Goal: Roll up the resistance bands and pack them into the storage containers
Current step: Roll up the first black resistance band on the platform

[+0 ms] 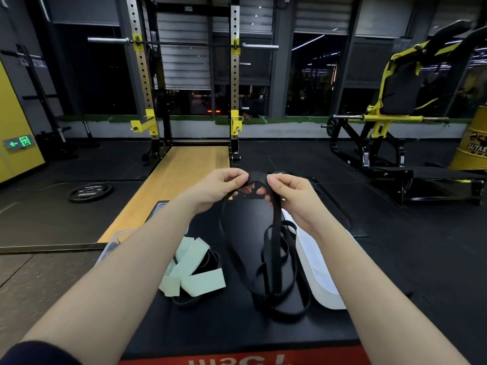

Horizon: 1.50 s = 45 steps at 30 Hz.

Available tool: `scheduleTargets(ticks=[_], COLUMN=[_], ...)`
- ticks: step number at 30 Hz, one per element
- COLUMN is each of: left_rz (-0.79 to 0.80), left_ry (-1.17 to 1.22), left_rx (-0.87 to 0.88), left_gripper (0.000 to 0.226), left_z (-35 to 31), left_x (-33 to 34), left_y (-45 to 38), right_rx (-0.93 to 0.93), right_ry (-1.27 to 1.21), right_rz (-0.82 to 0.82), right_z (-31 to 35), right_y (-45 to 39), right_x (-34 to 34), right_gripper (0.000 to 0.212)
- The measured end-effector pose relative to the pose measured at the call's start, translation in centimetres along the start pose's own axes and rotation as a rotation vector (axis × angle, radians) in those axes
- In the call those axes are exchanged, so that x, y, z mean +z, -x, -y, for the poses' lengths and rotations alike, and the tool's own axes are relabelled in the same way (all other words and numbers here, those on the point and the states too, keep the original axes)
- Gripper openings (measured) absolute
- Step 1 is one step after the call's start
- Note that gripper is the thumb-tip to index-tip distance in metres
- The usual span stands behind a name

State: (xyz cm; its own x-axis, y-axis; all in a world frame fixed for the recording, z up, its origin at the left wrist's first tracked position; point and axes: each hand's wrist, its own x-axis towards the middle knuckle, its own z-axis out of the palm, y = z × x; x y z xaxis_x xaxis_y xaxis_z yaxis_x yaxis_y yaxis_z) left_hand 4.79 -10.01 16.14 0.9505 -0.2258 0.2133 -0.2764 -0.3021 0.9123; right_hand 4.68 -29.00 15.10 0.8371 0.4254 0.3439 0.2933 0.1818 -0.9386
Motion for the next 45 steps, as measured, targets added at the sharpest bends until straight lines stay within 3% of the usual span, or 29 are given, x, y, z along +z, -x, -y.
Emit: scheduleTargets(ticks=[6, 15, 23, 27, 32, 38, 41, 45], left_rz=[-0.018, -0.035, -0.16, -0.119, 0.003, -0.076, -0.13, -0.109], left_ry=[0.247, 0.393, 0.285, 0.311, 0.57, 0.331, 0.172, 0.257], left_rx=[-0.007, 0.109, 0.112, 0.138, 0.096, 0.161, 0.128, 0.123], left_gripper=[0.031, 0.02, 0.014, 0.024, 0.031, 0.027, 0.037, 0.035], left_z=[-0.7, -1.1, -1.2, -1.8, -3.1, -3.4, -3.0, -2.9], left_x=[1.8, 3.7, 4.1, 4.2, 4.1, 4.2, 4.2, 4.4], left_y=[0.1, 1.0, 1.5, 1.4, 1.7, 1.3, 1.0, 1.3], right_rx=[-0.073, -0.135, -0.159, -0.179, -0.211, -0.277, -0.265, -0.241], right_ry=[-0.251, -0.28, -0.289, -0.319, -0.271, -0.2, -0.207, -0.222], right_rz=[0.0, -0.044, -0.049, -0.07, -0.073, -0.164, -0.191, -0.169], right_z=[1.7, 3.3, 3.7, 4.6, 5.9, 6.2, 6.0, 5.4], right_y=[-0.7, -2.0, -2.1, -2.4, -2.3, -2.8, -2.8, -2.7], right_x=[1.2, 1.4, 2.4, 2.5, 2.5, 2.2, 2.2, 2.3], right_gripper=[0.024, 0.023, 0.021, 0.022, 0.021, 0.024, 0.023, 0.025])
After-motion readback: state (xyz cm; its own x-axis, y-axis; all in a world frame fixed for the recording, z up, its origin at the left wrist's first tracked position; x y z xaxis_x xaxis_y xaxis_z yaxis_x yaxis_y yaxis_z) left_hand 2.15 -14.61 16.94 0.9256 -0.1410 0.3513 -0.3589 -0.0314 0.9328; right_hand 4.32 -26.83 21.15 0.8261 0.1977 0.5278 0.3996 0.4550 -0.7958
